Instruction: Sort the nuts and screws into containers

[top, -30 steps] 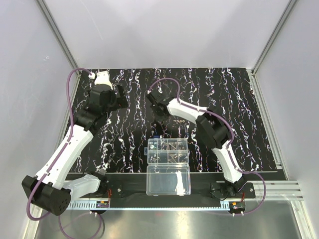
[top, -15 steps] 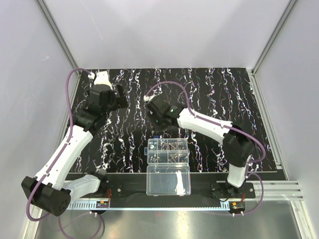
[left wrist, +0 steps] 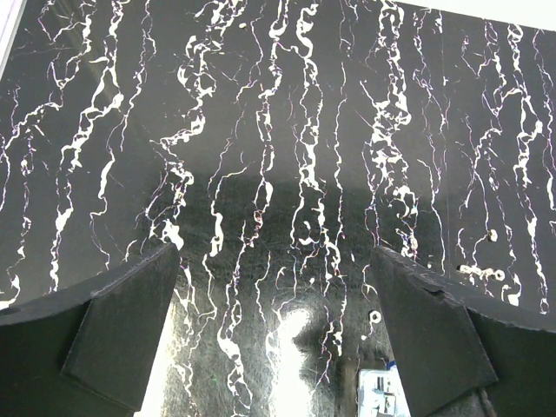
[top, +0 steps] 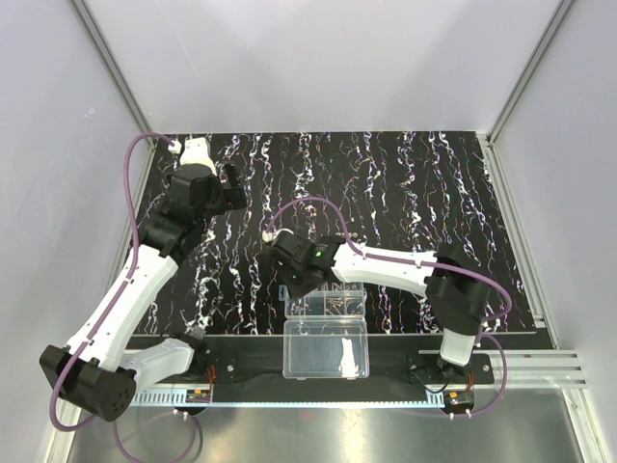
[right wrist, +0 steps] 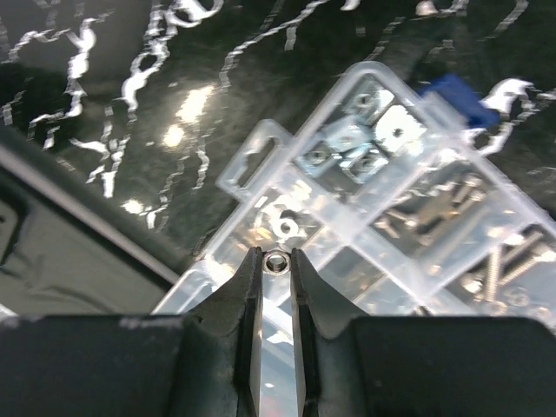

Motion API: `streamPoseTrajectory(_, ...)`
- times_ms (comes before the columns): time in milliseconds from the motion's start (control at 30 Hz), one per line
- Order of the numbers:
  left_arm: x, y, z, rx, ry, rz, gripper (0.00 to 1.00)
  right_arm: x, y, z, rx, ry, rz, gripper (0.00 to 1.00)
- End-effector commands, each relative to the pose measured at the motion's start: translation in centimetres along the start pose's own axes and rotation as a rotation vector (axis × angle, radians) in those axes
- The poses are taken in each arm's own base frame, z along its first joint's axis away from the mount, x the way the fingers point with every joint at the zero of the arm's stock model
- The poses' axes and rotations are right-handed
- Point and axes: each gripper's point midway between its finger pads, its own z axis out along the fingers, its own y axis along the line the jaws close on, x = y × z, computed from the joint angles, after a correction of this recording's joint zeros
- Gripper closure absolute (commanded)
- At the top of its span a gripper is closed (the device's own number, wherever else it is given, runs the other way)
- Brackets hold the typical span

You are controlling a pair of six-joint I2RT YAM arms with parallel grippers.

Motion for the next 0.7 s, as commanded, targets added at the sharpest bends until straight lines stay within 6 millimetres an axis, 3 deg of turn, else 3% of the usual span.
streamPoseTrajectory(0,-3.0,-0.8,-1.0,0.040,-0.086,-0.043,0.01,-1.1,1.6,-0.3,-0.053,-0.041,0.007,0.92)
streamPoseTrajectory(167,-3.0,-0.8,-1.0,0.041,-0.086,-0.043,0.01,-1.0,1.8,0.1,-0.048,-0.024,0.006,0.88)
streamPoseTrajectory(367,-3.0,-1.0,-1.2,0.054,-0.086,-0.045,0.01,-0.5,2.1,0.1,-0.065,-0.014,0.019,0.70)
streamPoseTrajectory(600,-3.1,-0.9,-1.2,0.051,-0.090,-0.047,0.01,-3.1,1.6,-2.7,-0.023,-0.092,0.009,0.38)
streamPoseTrajectory(667,-3.0,-1.0,-1.1,0.050,-0.087,-0.047,0.01,-5.4,-0.5,-3.8,0.030,-0.146,0.036,0.36)
